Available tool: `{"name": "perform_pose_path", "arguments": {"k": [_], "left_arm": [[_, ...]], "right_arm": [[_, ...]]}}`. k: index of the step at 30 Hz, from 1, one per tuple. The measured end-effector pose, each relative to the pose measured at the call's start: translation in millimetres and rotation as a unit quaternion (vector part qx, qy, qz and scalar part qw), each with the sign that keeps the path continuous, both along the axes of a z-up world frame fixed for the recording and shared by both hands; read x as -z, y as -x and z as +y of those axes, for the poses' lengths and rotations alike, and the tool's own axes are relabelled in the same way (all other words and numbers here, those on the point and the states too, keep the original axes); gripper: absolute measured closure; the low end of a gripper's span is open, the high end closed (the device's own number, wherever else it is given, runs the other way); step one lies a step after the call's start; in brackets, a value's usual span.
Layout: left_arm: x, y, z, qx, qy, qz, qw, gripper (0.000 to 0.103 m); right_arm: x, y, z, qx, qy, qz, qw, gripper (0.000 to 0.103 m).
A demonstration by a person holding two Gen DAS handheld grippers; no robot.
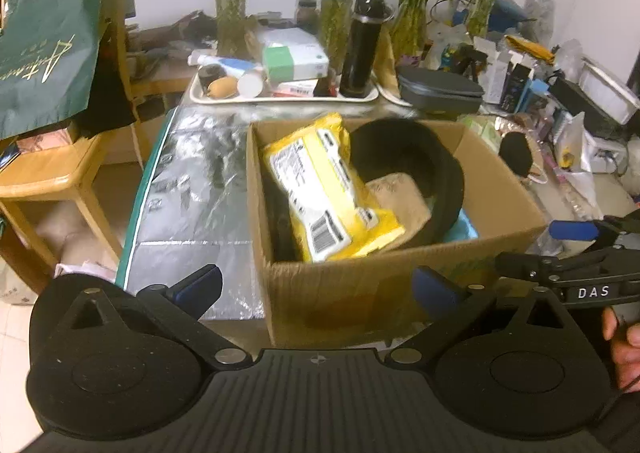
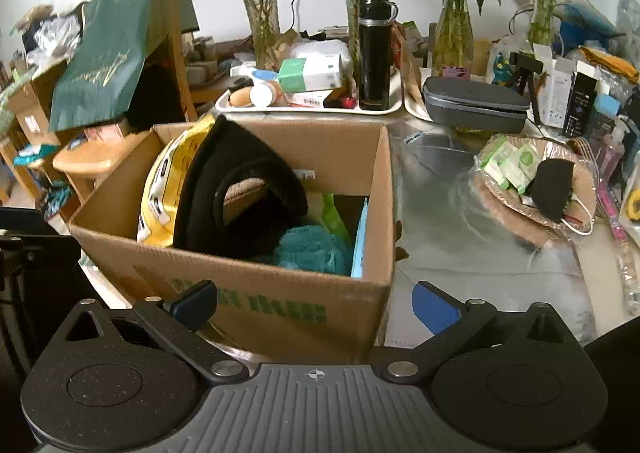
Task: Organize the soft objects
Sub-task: 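Withdraw both tools from above the box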
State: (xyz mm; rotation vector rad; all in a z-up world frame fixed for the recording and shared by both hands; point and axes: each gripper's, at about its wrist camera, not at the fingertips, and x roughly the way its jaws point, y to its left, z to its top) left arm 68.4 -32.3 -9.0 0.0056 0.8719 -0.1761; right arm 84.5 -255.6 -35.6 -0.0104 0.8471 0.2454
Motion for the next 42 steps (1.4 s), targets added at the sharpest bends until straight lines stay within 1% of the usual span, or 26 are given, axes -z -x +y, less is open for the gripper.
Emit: {"name": "perform_pose_path", "arguments": {"k": [3,6,10,22,30,42], "left_arm": [[3.8,4.2,-2.2,-0.002,-0.016,0.004,0.9999,0.000],[7.3,6.8,-2.8,0.003,-0.018,0.011,0.9998,0.000],[8.4,8.9,-1.3,-0.004,-0.025,0.009,0.9997,0.000],[1.2,6.0,4.2,-0.013,-0.023,0.006,0.9996,0.000],[2.9,3.3,0.6,-0.010,-0.035,0.009,0.9993,0.000],[3.5,3.2,-1.4,-0.007,-0.041,0.008,0.9991,0.000]], "right_arm": [[1.9,3.7,5.2,-0.006,0.013,0.000,1.000,0.000],[2.8,5.5,9.6,-0.009,0.026,-0.001,1.000,0.000],[3.7,5.1,14.9,-0.011,0.040,-0.003,0.999,0.000],[3.4,3.6,18.0,-0.009,0.042,-0.005,0.999,0.000],[4.8,2.3,17.1,-0.009,0.042,-0.003,0.999,0.000],[5.1,2.5,17.1,-0.008,0.042,-0.002,0.999,0.000]]}}
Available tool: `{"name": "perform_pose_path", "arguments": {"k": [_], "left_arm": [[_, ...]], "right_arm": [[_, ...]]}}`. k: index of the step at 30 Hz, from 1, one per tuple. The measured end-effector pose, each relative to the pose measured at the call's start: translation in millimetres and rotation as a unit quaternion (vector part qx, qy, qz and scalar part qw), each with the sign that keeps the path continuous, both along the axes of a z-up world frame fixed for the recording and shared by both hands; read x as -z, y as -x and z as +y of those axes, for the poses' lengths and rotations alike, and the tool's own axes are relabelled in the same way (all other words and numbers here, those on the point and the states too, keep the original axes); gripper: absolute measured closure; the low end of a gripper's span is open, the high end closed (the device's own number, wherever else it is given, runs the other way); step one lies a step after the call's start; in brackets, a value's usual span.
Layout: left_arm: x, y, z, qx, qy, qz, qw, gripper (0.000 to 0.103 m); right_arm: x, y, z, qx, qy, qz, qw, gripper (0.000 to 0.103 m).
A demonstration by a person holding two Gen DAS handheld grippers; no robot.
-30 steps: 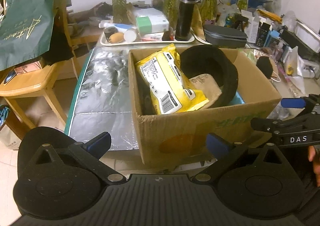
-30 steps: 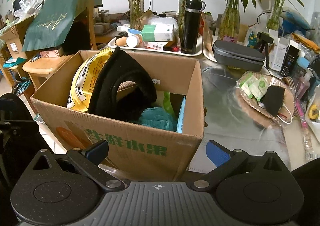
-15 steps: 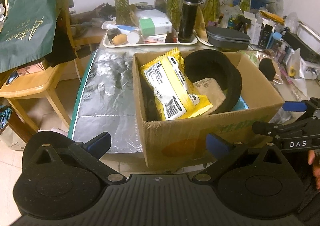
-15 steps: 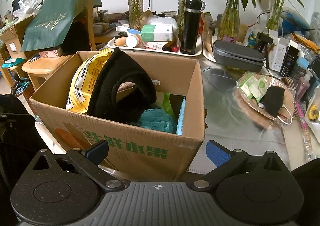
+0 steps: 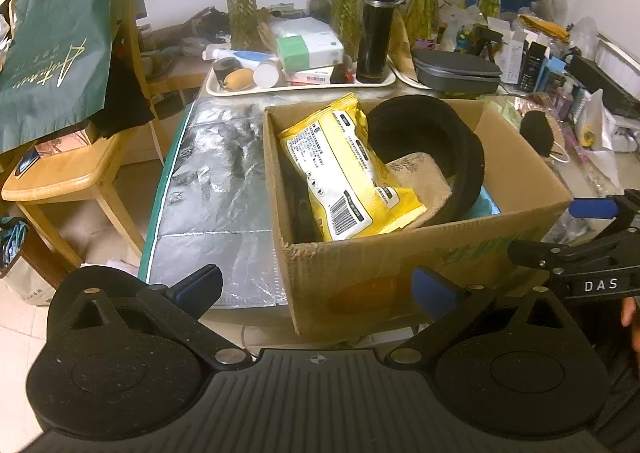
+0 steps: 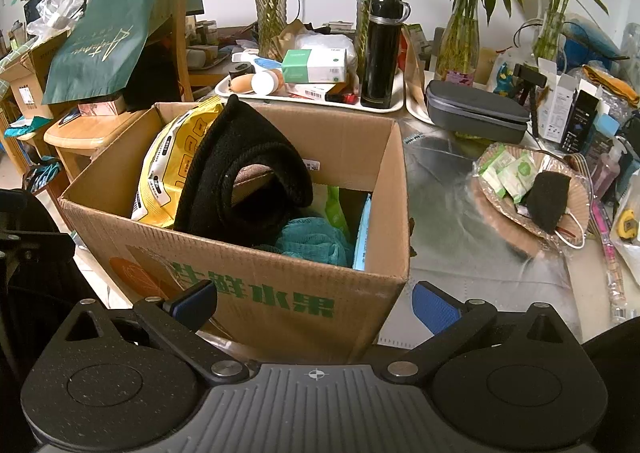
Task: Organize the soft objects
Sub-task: 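Withdraw both tools from above the box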
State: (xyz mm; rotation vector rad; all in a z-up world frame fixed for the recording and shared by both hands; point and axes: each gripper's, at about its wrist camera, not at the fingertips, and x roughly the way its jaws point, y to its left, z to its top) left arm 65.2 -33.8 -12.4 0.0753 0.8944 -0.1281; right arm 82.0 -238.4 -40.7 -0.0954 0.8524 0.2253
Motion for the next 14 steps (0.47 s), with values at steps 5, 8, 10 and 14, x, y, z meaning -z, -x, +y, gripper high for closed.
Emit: {"name": "perform_pose_path", "arguments": {"k": [5,8,10,14], "left_arm": [[-0.2,0.2,-1.0,0.001,0.000,0.001,1.0000,0.000],[-0.2,0.2,-1.4,0.002,0.000,0.001,1.0000,0.000],[-0.2,0.6,-1.3,0.003,0.000,0.000,1.0000,0.000],[-1.2,1.2,-2.0,0.004,0.001,-0.008,1.0000,0.000]], "right_arm": [[-0.1,0.0,-0.2,0.000,0.000,0.000,1.000,0.000],[-0.2,-0.1,-0.2,0.000,0.000,0.000,1.000,0.000],[-0.2,-0.1,-0.2,0.000,0.000,0.000,1.000,0.000],[-0.2,0.0,-0.2,0.000,-0.001,0.000,1.000,0.000]]}}
